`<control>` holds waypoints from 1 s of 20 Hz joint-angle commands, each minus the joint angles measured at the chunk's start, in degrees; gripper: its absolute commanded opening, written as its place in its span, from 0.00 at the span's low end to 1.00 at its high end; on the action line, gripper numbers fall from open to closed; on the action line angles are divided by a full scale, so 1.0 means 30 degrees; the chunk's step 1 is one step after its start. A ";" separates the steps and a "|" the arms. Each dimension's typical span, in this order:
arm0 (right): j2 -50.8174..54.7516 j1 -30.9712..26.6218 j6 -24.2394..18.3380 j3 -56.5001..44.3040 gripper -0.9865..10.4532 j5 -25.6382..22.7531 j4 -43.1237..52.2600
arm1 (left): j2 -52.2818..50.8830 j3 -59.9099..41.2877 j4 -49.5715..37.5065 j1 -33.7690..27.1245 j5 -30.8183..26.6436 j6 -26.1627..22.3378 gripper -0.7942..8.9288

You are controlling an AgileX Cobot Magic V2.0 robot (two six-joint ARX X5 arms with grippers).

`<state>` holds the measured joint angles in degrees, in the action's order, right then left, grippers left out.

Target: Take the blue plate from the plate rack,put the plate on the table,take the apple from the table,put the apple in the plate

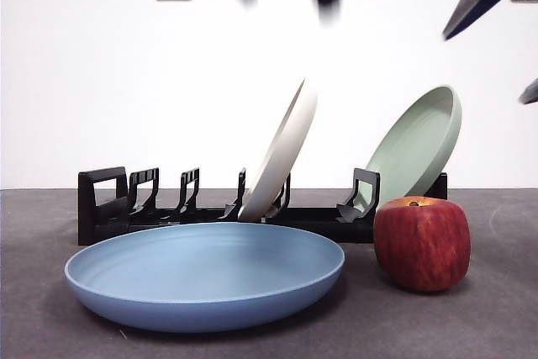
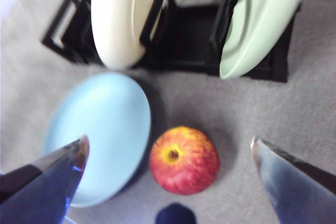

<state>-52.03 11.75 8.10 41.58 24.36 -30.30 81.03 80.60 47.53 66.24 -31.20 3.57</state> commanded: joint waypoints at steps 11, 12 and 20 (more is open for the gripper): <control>-0.8910 0.6951 -0.2120 0.3585 0.61 -0.8677 -0.1479 | -0.6149 0.7803 0.3563 -0.4014 -0.3184 -0.0911 0.57; -0.9755 0.6980 -0.2120 0.3585 0.61 -0.8677 -0.1384 | -0.6513 0.7803 0.3898 -0.4051 -0.3519 -0.0903 0.57; -1.3588 0.7038 -0.1632 0.3585 0.31 -0.8612 -0.0809 | -0.7453 0.7803 0.6615 -0.4080 -0.5151 -0.0568 0.57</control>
<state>-92.73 32.69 2.57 52.40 -1.48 -32.97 58.63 104.16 67.31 54.15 -46.28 1.52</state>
